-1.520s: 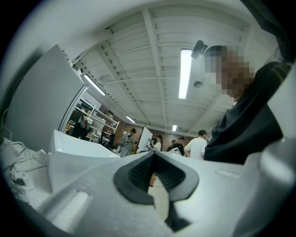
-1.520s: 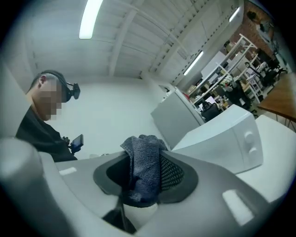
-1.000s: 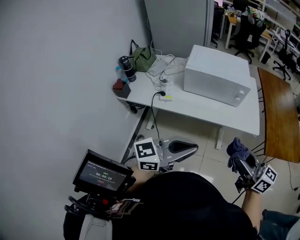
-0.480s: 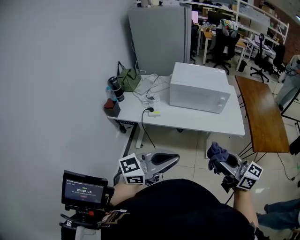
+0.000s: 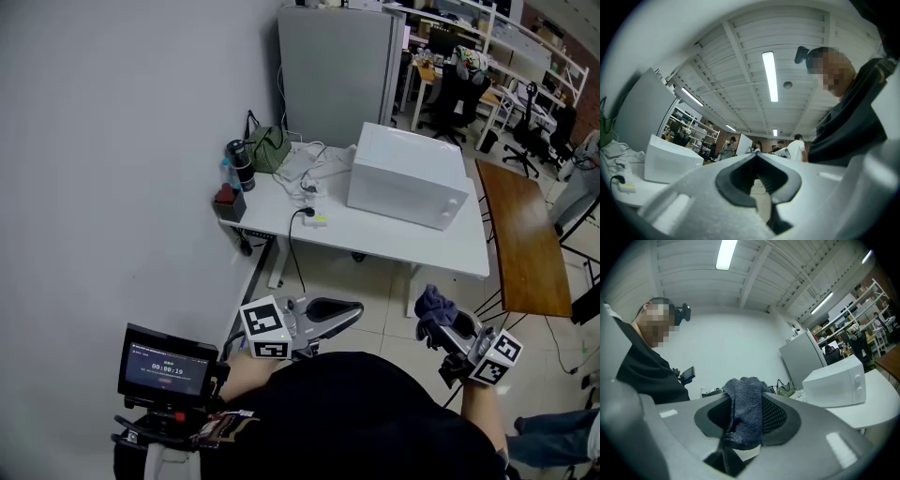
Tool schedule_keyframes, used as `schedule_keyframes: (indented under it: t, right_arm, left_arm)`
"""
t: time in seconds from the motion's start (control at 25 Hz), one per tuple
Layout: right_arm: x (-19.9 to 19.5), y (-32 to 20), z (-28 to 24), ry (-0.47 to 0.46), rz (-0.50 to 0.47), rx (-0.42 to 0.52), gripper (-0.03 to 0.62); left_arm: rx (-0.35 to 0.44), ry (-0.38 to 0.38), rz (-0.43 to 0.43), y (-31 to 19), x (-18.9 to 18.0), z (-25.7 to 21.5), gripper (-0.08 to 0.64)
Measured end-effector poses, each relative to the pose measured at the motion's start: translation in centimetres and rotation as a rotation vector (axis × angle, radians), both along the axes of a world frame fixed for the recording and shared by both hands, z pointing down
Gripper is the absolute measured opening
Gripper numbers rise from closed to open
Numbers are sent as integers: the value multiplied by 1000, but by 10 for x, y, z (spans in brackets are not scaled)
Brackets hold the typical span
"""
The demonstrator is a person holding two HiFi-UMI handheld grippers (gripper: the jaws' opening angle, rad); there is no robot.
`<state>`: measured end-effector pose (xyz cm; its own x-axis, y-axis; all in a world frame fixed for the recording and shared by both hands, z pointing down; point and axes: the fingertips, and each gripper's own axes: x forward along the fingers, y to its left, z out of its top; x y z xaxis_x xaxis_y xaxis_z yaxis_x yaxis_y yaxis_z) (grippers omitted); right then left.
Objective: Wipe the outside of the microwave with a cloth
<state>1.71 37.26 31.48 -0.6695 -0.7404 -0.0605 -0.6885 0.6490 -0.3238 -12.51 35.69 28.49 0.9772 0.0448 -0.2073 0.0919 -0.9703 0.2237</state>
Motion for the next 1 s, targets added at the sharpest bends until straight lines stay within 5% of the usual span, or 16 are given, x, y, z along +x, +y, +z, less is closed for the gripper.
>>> schedule_keyframes:
  t: [1.0]
  right_arm:
    - [-20, -11, 12, 62, -36, -1, 145]
  left_arm:
    - [-10, 3, -30, -5, -13, 12, 3]
